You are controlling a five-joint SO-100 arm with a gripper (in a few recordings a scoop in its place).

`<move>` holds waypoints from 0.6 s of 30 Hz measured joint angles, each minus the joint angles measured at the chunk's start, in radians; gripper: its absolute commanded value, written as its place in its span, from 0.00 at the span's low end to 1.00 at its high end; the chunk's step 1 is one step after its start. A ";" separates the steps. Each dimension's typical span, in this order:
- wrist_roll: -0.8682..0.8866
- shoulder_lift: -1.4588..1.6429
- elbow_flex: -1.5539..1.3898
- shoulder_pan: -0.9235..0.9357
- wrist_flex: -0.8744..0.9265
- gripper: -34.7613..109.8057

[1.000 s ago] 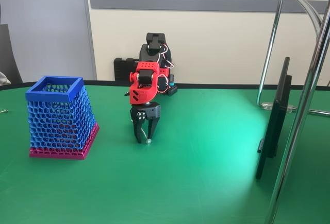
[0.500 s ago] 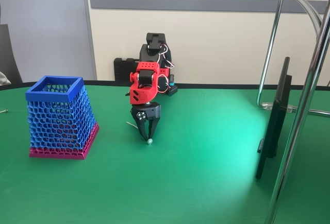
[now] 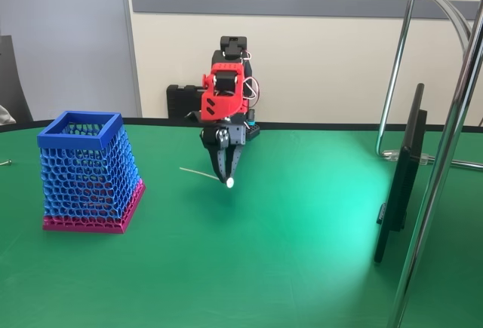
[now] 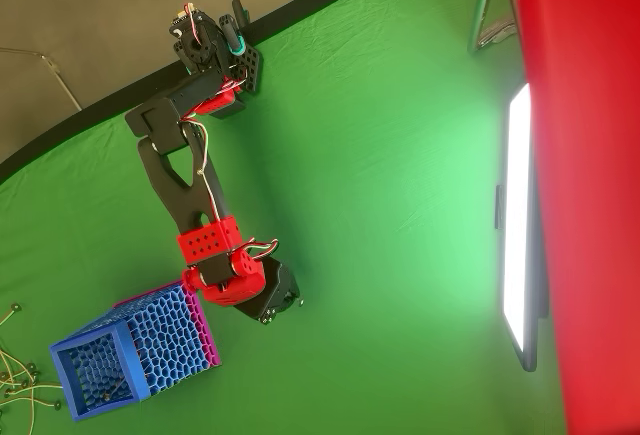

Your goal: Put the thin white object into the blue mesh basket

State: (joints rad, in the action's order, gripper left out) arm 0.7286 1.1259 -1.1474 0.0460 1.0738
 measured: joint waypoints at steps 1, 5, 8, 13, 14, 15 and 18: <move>-0.041 0.018 0.005 0.002 -0.026 0.24; -0.206 0.114 -0.006 0.025 -0.183 0.24; -0.313 0.181 -0.034 0.063 -0.310 0.24; -0.451 0.270 -0.092 0.114 -0.495 0.24; -0.466 0.285 -0.106 0.126 -0.526 0.24; -0.476 0.298 -0.112 0.137 -0.545 0.24; -0.459 0.325 -0.130 0.181 -0.609 0.24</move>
State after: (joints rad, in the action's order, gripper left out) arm 0.2700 1.4511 -1.2778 0.2270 0.4648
